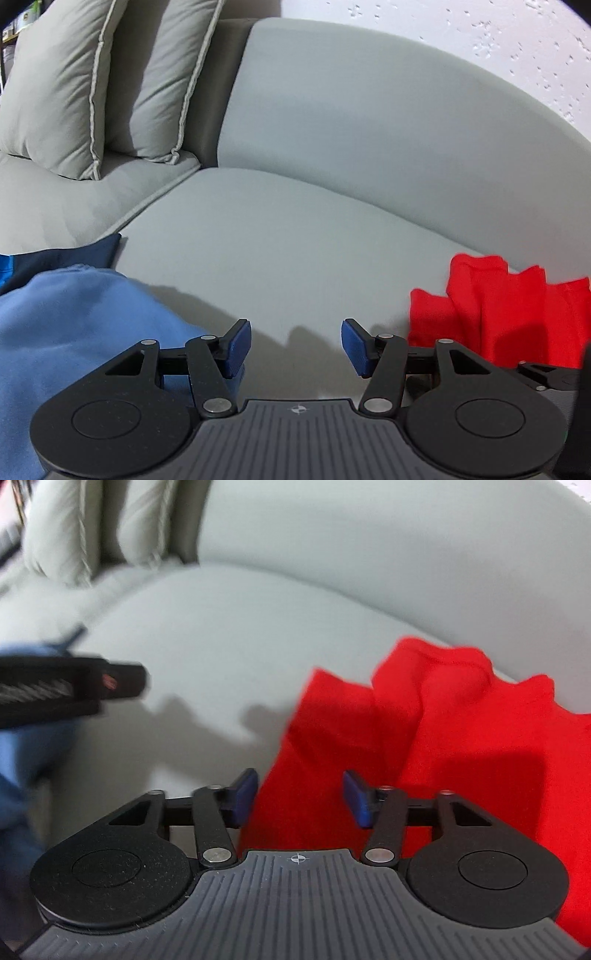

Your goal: Fold clothes

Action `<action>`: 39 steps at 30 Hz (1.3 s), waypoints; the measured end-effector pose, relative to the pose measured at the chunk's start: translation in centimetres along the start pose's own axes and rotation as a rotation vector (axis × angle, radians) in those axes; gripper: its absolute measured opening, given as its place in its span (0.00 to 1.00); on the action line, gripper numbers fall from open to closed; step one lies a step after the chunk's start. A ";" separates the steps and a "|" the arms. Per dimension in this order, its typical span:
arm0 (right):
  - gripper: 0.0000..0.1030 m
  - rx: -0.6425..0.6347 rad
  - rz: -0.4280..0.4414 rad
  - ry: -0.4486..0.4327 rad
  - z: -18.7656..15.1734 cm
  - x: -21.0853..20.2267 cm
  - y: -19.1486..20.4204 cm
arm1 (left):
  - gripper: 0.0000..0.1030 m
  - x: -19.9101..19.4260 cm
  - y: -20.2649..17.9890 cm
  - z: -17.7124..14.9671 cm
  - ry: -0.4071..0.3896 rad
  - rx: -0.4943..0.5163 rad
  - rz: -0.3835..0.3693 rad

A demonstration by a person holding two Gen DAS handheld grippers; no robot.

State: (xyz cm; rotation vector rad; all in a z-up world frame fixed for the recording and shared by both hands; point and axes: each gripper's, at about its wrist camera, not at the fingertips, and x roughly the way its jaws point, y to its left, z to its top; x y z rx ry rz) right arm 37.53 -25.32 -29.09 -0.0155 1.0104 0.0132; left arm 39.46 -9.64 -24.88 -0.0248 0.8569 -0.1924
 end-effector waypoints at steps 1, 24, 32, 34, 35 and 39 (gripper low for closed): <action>0.25 0.002 -0.011 0.006 -0.2 0.3 -0.1 | 0.54 0.0 0.1 -0.1 0.001 0.001 -0.005; 0.44 0.327 -0.075 -0.029 -9.8 -11.8 -18.3 | 0.55 -6.4 -9.5 -2.8 0.031 0.153 -0.233; 0.41 0.392 0.017 -0.102 -12.5 -12.5 -21.0 | 0.50 -2.8 -16.4 -3.3 0.074 0.285 -0.347; 0.38 0.389 0.059 -0.125 -12.5 -12.3 -20.8 | 0.48 -1.6 -17.0 -3.3 0.080 0.296 -0.368; 0.35 0.388 0.076 -0.134 -12.5 -12.1 -20.7 | 0.48 -0.8 -17.7 -3.4 0.083 0.307 -0.386; 0.32 0.388 0.098 -0.135 -12.6 -11.2 -20.3 | 0.48 1.5 -19.5 -3.8 0.095 0.331 -0.408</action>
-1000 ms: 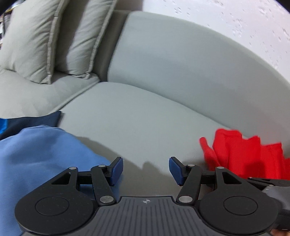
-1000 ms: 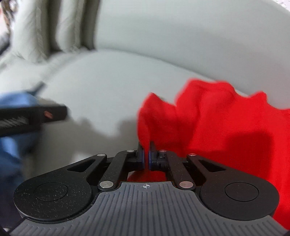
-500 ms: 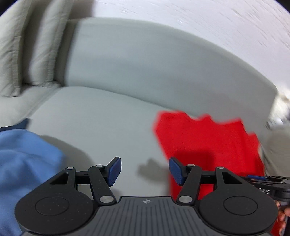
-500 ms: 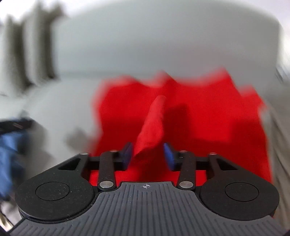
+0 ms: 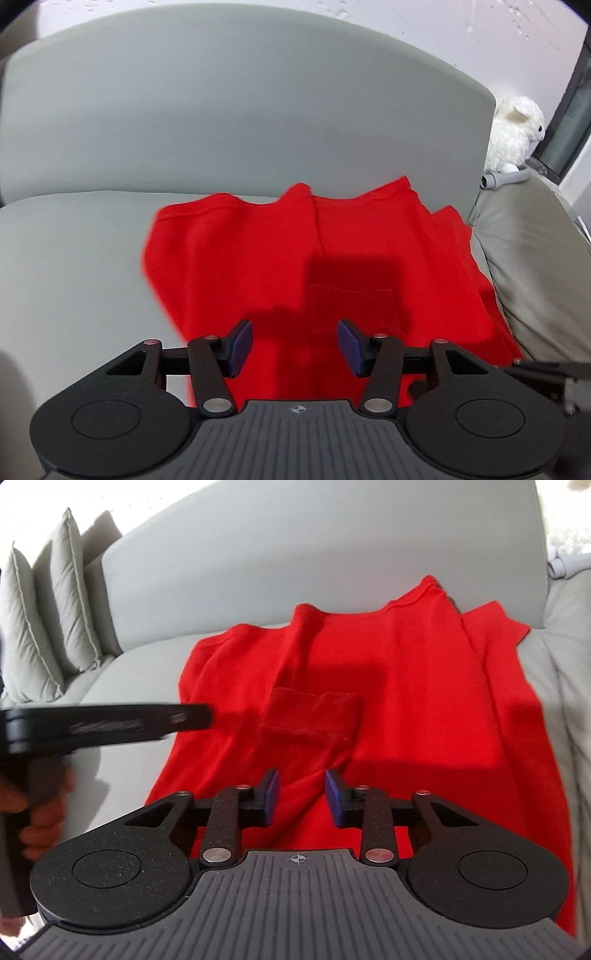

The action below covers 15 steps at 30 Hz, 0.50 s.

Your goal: Fold clothes

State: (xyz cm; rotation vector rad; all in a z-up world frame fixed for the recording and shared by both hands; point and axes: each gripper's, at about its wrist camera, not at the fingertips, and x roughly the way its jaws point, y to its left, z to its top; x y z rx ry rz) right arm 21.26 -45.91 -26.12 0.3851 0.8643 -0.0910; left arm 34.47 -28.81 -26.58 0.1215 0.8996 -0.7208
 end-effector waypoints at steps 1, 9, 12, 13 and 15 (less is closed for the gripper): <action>0.32 -0.001 0.006 0.005 -0.1 0.3 0.0 | 0.48 0.8 -0.1 0.1 0.005 0.008 -0.004; 0.33 0.000 0.025 0.051 -1.6 1.8 -0.4 | 0.31 5.0 -0.6 -0.3 0.013 0.042 -0.094; 0.31 0.011 0.032 0.050 -2.1 2.0 -0.8 | 0.29 5.8 -0.7 -0.5 0.015 0.034 -0.093; 0.31 0.011 0.032 0.048 -2.2 2.0 -0.9 | 0.29 5.8 -0.8 -0.7 0.015 0.034 -0.088; 0.31 0.005 0.034 0.045 -2.4 2.1 -0.8 | 0.40 6.2 -1.1 -0.7 0.021 0.031 -0.075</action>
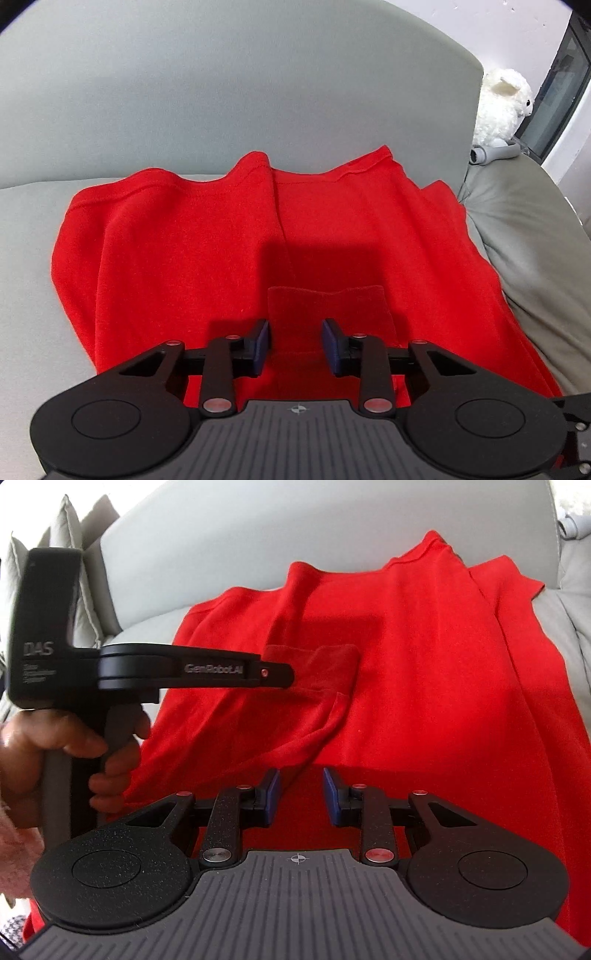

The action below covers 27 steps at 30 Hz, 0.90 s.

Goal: Fold clothes
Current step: 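Grasp the shirt hem with the left gripper and lift it up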

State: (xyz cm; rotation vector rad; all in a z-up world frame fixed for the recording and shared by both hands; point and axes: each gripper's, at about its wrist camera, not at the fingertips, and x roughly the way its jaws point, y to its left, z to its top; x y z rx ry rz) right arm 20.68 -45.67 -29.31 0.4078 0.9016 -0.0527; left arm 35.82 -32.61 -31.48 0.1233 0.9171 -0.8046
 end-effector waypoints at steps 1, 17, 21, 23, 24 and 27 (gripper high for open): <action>0.31 -0.005 0.000 0.000 -0.1 0.0 0.1 | 0.53 0.3 -0.1 0.0 0.008 -0.012 -0.003; 0.31 -0.039 -0.038 0.003 -0.7 -3.2 1.6 | 0.02 -6.2 -2.6 1.2 -0.126 0.138 0.177; 0.31 -0.070 -0.039 0.032 -1.4 -4.7 3.1 | 0.02 -10.3 -2.2 2.8 -0.193 0.145 0.226; 0.31 -0.108 -0.030 0.045 -2.2 -6.3 4.6 | 0.02 -13.3 -1.7 3.7 -0.239 0.150 0.260; 0.31 -0.127 -0.024 0.050 -2.7 -7.1 5.4 | 0.02 -14.6 -1.4 4.1 -0.257 0.149 0.273; 0.31 -0.172 -0.002 0.054 -4.0 -9.0 7.5 | 0.02 -20.0 -0.2 5.2 -0.337 0.144 0.342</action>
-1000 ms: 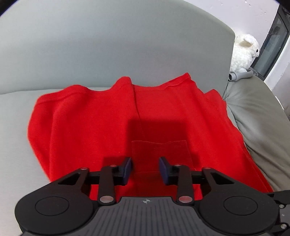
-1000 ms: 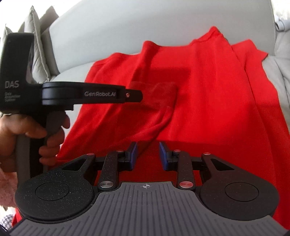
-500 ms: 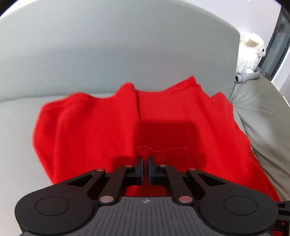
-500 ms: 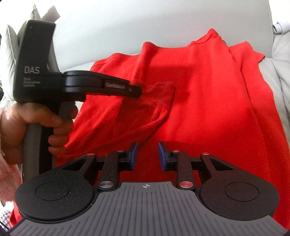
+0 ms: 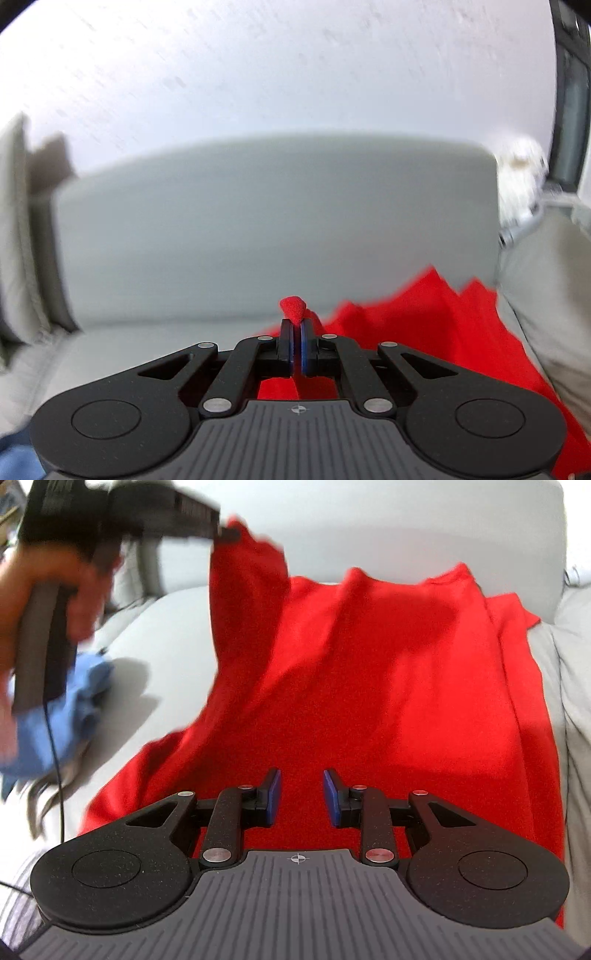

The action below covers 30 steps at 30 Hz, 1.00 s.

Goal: Fold clothes
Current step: 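Grasp the shirt hem with the left gripper and lift it up, then fold the lifted hem over the shirt body with the left gripper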

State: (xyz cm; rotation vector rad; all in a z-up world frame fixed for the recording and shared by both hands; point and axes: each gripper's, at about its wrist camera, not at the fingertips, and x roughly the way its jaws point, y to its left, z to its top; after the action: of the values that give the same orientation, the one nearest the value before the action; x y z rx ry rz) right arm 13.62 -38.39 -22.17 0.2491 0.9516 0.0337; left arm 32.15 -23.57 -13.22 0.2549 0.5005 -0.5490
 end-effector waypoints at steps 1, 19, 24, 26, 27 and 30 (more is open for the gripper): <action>0.31 -0.013 0.007 0.000 -0.3 -0.5 0.8 | 0.02 -1.2 0.9 0.6 -0.022 0.001 0.025; 0.31 -0.242 0.037 0.023 -3.3 -4.6 12.3 | 0.02 -21.6 16.5 2.4 -0.173 -0.064 0.324; 0.31 -0.263 0.024 0.048 -4.1 -4.3 13.3 | 0.02 -21.1 19.3 -0.6 -0.133 -0.109 0.359; 0.31 -0.266 0.019 0.057 -4.4 -4.2 13.5 | 0.02 -19.8 20.9 -2.2 -0.106 -0.139 0.362; 0.31 -0.266 0.017 0.060 -4.5 -4.2 13.6 | 0.02 -19.2 21.7 -3.0 -0.093 -0.155 0.363; 0.31 -0.271 0.005 0.074 -4.9 -4.3 13.7 | 0.02 -16.8 24.1 -5.5 -0.055 -0.197 0.373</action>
State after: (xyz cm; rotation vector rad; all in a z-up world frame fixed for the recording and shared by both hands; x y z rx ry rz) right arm 8.29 -24.72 -18.32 -0.0002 1.0077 0.1762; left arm 31.04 5.59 -6.85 0.1392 0.4368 -0.1417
